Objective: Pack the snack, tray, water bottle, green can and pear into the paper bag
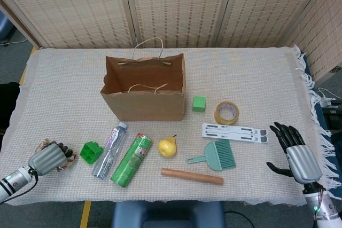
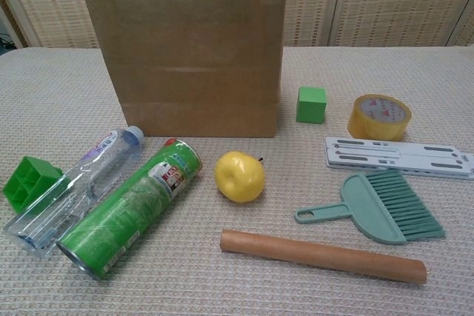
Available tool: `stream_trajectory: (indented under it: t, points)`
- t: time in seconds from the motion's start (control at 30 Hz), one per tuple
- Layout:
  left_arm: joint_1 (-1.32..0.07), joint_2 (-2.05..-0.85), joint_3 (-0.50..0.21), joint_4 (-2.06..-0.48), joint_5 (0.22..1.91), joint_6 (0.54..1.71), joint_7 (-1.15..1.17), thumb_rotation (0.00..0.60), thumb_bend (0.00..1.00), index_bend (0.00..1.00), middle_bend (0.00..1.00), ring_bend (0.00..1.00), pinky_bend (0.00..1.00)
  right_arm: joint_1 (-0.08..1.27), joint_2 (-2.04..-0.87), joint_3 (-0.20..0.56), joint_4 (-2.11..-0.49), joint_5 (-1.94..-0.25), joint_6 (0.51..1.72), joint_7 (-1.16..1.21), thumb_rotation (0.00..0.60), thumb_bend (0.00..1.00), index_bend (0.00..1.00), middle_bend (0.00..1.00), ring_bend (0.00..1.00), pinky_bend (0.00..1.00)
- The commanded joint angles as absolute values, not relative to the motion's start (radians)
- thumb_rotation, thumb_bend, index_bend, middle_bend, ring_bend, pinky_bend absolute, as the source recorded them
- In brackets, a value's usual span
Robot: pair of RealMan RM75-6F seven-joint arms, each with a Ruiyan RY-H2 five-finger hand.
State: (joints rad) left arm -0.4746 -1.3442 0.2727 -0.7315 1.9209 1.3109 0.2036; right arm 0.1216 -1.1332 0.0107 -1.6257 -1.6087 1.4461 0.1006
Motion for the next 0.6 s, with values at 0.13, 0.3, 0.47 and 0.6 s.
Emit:
stream_trajectory:
  t: [0.13, 0.3, 0.47, 0.6]
  points:
    - [-0.452, -1.294, 0.201, -0.807, 1.825, 1.339, 0.153, 0.6, 0.62, 0.71, 0.73, 0.66, 0.79, 0.112, -1.19, 0.029, -1.529, -1.728, 1.595, 0.168, 0.6, 0.06, 0.0, 0.0, 0.0, 0.0]
    - [-0.441, -1.205, 0.069, -0.947, 1.681, 1.4, 0.098, 0.6, 0.62, 0.71, 0.73, 0.66, 0.79, 0.105, -1.234, 0.026, -1.443, -1.786, 1.682, 0.242, 0.6, 0.06, 0.0, 0.0, 0.0, 0.0]
    - [-0.45, -1.138, -0.11, -1.165, 1.493, 1.437, 0.056, 0.6, 0.63, 0.71, 0.73, 0.66, 0.79, 0.108, -1.235, 0.024, -1.44, -1.777, 1.678, 0.248, 0.6, 0.06, 0.0, 0.0, 0.0, 0.0]
    - [-0.475, -1.106, -0.262, -1.421, 1.325, 1.423, -0.032, 0.6, 0.64, 0.71, 0.73, 0.66, 0.78, 0.111, -1.233, 0.02, -1.442, -1.775, 1.671, 0.247, 0.6, 0.06, 0.0, 0.0, 0.0, 0.0]
